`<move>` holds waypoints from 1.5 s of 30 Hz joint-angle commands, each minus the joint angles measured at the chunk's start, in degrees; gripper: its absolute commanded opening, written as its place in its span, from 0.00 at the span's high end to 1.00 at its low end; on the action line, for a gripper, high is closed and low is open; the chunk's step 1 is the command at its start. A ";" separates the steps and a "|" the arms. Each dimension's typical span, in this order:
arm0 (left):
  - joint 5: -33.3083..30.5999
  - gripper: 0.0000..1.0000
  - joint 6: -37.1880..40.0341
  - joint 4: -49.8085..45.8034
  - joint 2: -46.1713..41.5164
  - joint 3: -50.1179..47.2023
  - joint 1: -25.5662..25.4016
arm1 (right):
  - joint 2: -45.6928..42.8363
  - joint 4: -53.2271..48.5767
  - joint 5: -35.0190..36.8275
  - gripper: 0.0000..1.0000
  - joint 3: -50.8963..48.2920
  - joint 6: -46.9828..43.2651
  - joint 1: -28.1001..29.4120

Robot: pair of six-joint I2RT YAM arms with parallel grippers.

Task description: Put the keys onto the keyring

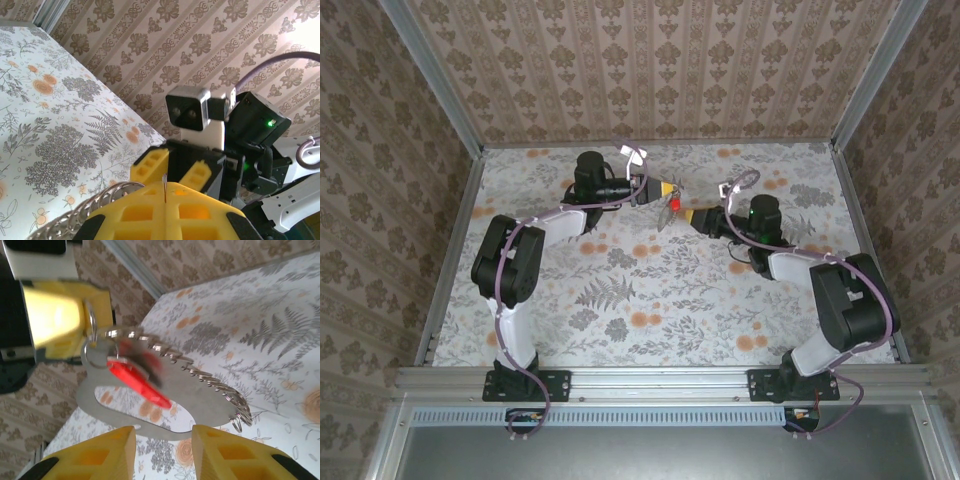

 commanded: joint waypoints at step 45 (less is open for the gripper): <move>-0.06 1.00 -6.57 12.90 2.49 -0.88 -0.02 | 6.81 4.71 3.53 0.71 13.47 17.64 4.16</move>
